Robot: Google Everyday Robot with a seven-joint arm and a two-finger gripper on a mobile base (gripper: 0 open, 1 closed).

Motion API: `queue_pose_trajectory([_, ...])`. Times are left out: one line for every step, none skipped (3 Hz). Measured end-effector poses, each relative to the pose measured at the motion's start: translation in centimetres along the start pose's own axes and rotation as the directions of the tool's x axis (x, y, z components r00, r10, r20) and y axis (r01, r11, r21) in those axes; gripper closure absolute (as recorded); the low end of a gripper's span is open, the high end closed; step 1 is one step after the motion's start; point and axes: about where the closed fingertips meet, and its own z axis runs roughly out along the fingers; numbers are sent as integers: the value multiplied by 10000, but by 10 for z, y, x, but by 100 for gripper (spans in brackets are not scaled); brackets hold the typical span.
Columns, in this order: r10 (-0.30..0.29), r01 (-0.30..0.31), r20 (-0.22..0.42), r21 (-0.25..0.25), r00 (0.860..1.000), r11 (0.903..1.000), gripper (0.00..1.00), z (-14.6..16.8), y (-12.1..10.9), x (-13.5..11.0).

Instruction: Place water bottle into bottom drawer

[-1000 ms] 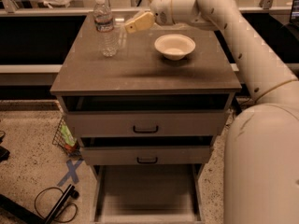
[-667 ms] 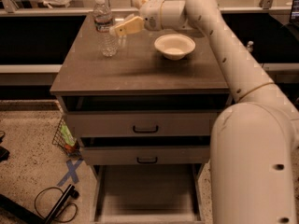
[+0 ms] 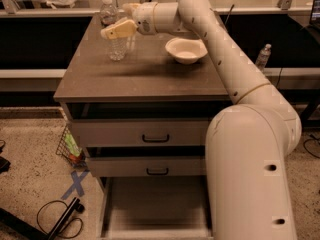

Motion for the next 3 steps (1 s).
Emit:
queue_pose_trajectory([-296, 302, -326, 188, 9990, 9994, 41, 11, -2, 2])
queue_pose_trajectory([-463, 478, -577, 242, 9973, 9986, 64, 20, -3, 6])
queue_pose_trajectory([-460, 473, -587, 198, 9972, 9987, 87, 23, -2, 6])
